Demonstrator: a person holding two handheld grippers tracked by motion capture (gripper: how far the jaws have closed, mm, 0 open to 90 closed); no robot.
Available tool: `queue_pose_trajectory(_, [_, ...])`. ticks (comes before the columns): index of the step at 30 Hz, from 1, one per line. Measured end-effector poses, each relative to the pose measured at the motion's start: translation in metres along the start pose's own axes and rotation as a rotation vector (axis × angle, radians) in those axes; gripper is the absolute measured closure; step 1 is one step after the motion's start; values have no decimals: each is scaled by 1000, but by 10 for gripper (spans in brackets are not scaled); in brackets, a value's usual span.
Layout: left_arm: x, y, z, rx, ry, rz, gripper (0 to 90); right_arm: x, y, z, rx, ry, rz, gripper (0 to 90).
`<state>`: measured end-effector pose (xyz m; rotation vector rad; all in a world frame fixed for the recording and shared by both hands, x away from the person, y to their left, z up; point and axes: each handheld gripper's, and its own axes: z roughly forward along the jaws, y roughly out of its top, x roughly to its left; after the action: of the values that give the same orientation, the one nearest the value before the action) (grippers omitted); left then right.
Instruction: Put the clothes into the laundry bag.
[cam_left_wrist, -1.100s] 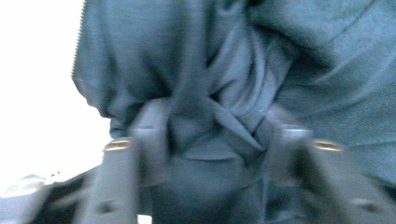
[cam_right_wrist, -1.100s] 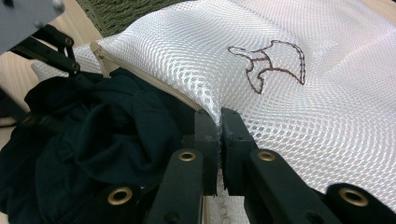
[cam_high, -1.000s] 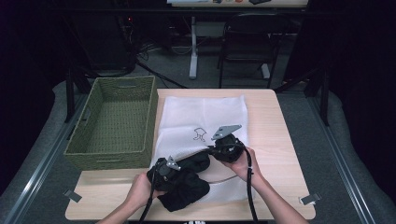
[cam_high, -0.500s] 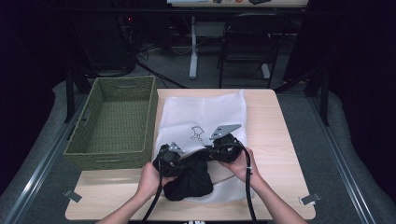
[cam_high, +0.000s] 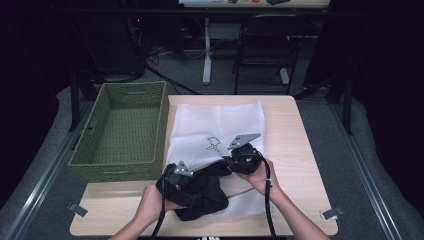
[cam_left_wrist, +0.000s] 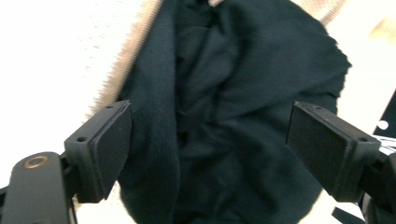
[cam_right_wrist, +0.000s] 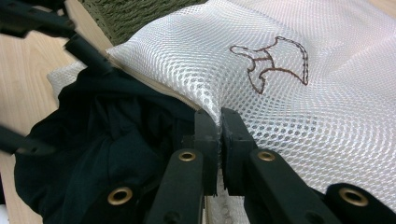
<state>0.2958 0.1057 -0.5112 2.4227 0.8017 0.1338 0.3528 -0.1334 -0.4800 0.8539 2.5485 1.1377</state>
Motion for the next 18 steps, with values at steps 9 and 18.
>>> queue_pose_trajectory(9, [-16,-6,32,85,10,33,145,1,-1,3,10,4,-2,871])
queue_pose_trajectory(18, [-7,-12,46,42,11,11,663,1,-2,6,16,17,12,872])
